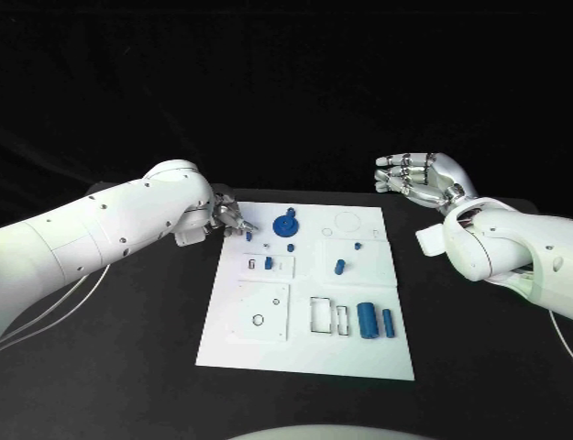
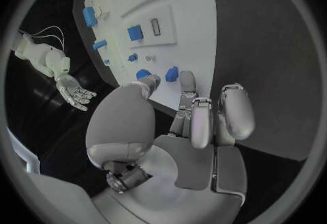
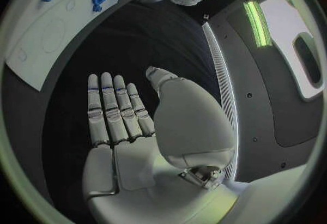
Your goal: Assemble the parts on the task board
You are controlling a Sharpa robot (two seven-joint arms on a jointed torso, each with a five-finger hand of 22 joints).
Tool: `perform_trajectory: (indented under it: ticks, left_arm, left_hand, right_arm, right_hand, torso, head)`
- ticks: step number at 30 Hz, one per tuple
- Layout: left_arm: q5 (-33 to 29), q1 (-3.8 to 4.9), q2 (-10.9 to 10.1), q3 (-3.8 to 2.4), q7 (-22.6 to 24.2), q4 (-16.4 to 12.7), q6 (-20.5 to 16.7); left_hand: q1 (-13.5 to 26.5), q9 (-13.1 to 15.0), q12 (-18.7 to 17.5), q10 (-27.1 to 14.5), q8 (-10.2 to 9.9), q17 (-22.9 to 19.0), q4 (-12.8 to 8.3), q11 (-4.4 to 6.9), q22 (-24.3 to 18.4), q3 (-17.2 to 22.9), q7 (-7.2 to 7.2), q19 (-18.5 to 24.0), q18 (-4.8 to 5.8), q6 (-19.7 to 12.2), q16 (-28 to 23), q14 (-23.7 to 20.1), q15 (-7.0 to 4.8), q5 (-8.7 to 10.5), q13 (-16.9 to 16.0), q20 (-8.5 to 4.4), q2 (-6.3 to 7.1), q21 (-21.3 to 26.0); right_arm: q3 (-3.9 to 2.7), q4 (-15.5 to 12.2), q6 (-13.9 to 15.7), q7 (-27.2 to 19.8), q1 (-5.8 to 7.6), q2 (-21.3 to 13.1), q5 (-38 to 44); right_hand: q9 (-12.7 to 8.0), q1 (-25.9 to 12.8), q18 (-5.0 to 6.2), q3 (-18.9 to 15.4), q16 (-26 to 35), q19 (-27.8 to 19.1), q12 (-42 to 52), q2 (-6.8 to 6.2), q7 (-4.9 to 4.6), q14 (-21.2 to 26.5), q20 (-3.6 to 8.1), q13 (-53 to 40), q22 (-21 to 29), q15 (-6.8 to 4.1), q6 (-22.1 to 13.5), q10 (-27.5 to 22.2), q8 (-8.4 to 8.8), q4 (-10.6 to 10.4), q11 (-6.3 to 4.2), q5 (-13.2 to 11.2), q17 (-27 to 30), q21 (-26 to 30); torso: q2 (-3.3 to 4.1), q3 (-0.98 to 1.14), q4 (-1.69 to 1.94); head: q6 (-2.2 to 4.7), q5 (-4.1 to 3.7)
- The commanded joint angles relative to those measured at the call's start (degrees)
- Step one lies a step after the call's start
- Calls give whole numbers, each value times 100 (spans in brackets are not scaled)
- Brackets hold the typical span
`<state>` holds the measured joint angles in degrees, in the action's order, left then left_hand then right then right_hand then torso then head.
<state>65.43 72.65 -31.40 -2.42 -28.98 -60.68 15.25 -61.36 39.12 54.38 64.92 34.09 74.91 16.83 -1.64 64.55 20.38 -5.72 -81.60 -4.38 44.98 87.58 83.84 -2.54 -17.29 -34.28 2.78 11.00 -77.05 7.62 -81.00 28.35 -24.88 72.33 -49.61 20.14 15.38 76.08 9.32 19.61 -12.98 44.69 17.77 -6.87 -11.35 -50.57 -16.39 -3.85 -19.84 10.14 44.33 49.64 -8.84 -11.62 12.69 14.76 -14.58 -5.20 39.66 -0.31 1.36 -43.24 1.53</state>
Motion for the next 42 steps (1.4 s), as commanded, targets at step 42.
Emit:
perform_trajectory:
  ticks: [42]
  left_arm:
    - [-488,-4,37,26,35,-3,-260]
  left_hand:
    - [-1286,268,323,163,972,869,-651,188,65,2133,149,-6,-40,-137,-20,455,-137,404,-113,-70,-376,-47]
  right_arm:
    - [-1,27,-74,-34,-32,34,26]
  right_hand:
    - [-11,-67,60,-10,31,-77,37,44,-482,-24,4,4,30,19,2,-14,9,32,-11,-8,14,63]
  torso:
    - [-9,-1,0]
  head:
    - [-35,0]
